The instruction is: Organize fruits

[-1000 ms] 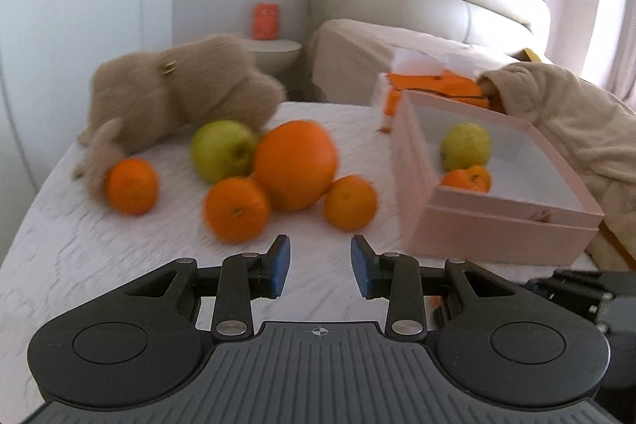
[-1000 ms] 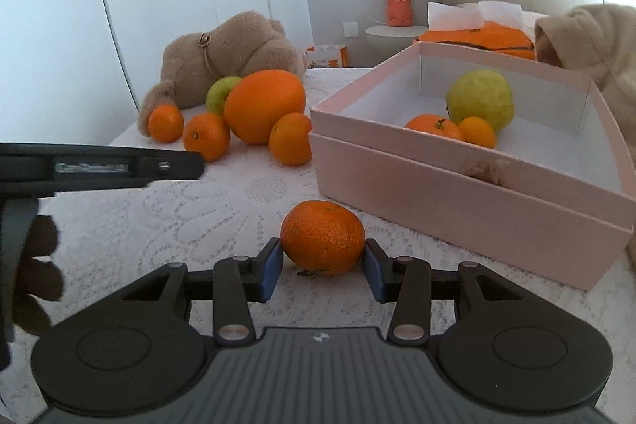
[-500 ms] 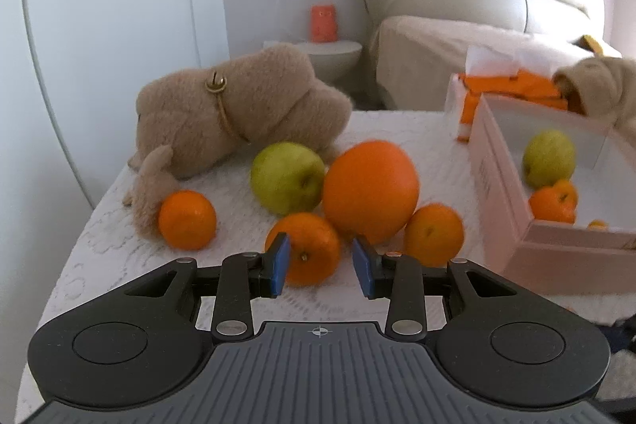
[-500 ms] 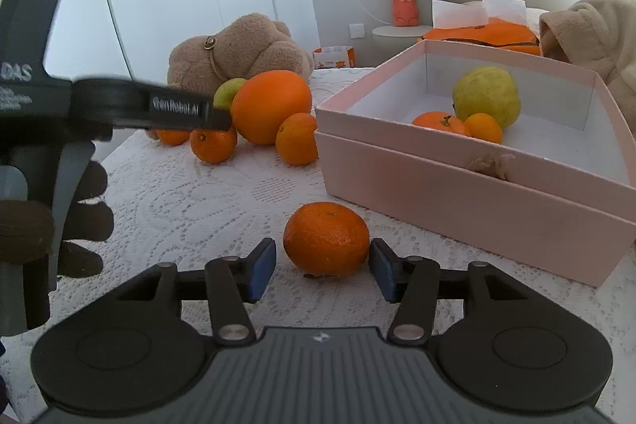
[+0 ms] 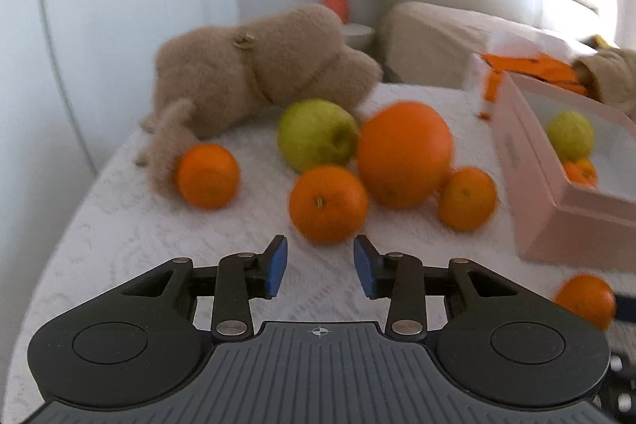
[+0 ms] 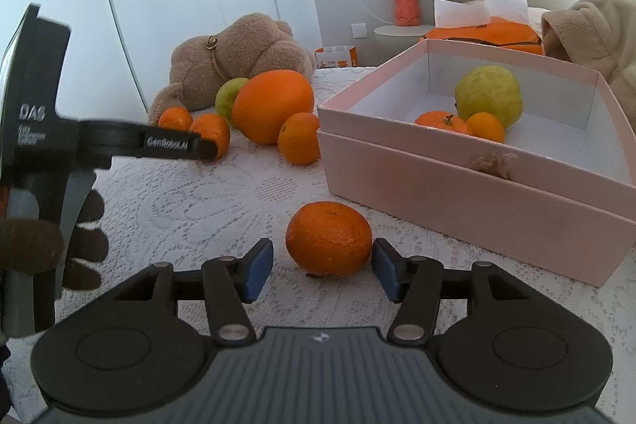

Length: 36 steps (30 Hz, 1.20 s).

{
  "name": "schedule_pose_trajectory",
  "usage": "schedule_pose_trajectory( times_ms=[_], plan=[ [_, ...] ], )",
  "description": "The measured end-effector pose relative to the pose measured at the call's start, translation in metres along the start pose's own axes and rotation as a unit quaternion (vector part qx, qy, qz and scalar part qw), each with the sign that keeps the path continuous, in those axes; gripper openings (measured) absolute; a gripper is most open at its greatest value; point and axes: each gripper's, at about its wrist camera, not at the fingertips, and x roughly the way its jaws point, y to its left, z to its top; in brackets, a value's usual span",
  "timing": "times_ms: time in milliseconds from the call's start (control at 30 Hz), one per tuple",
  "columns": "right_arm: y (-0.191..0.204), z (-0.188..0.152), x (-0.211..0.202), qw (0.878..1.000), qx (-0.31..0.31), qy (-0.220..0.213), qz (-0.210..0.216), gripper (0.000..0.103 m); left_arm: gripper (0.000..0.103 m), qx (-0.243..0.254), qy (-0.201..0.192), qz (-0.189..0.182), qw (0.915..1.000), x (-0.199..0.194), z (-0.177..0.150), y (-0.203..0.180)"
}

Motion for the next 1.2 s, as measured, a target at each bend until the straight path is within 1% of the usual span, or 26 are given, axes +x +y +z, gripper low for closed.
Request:
schedule_pose_trajectory(
  times_ms=[33, 67, 133, 300, 467, 533, 600, 733, 767, 833, 867, 933, 1033, 1200],
  plan=[
    [0.0, 0.0, 0.0, 1.0, 0.0, 0.0, 0.0, 0.056, 0.042, 0.001, 0.004, -0.016, 0.9999, 0.001, -0.002, 0.001],
    [0.001, 0.0, 0.0, 1.0, 0.0, 0.0, 0.0, 0.056, 0.043, 0.002, 0.002, -0.021, 0.9998, 0.0, -0.004, 0.0],
    [0.002, 0.0, 0.001, 1.0, -0.001, 0.0, 0.0, 0.057, 0.043, 0.001, -0.011, -0.012, 0.9999, -0.004, -0.004, -0.001],
    [0.002, 0.0, 0.001, 1.0, -0.001, 0.001, 0.001, 0.058, 0.042, -0.033, -0.05, -0.006, 0.9982, -0.014, 0.003, 0.011],
    [0.002, 0.0, 0.001, 1.0, -0.003, 0.001, 0.001, 0.059, 0.042, -0.042, -0.065, -0.028, 0.9967, -0.018, 0.013, 0.02],
    [0.001, 0.0, 0.001, 1.0, -0.003, 0.001, 0.002, 0.059, 0.042, -0.051, -0.077, -0.021, 0.9955, -0.018, 0.016, 0.026],
    [0.002, 0.0, 0.001, 1.0, -0.003, 0.001, 0.002, 0.059, 0.042, -0.06, -0.087, 0.001, 0.9943, -0.019, 0.02, 0.036],
    [0.001, 0.0, 0.002, 1.0, -0.003, 0.002, 0.001, 0.06, 0.042, -0.074, -0.086, 0.029, 0.9931, -0.011, 0.033, 0.061],
    [0.001, 0.0, 0.002, 1.0, -0.004, 0.002, 0.001, 0.06, 0.042, -0.087, -0.082, 0.028, 0.9925, -0.008, 0.037, 0.069],
    [0.002, 0.0, 0.002, 1.0, -0.004, 0.002, 0.001, 0.061, 0.042, -0.119, -0.071, 0.014, 0.9902, 0.001, 0.048, 0.085],
    [0.002, 0.0, 0.002, 1.0, -0.004, 0.002, 0.001, 0.061, 0.042, -0.127, -0.069, 0.01, 0.9895, 0.006, 0.053, 0.091],
    [0.002, 0.0, 0.002, 1.0, -0.006, 0.003, 0.002, 0.062, 0.042, -0.119, -0.063, 0.015, 0.9908, 0.014, 0.06, 0.093],
    [0.003, 0.0, 0.002, 1.0, -0.006, 0.003, 0.002, 0.062, 0.042, -0.088, -0.052, 0.03, 0.9943, 0.023, 0.062, 0.088],
    [0.003, 0.0, 0.002, 1.0, -0.006, 0.003, 0.001, 0.062, 0.042, -0.049, -0.041, 0.036, 0.9973, 0.026, 0.054, 0.08]
  ],
)
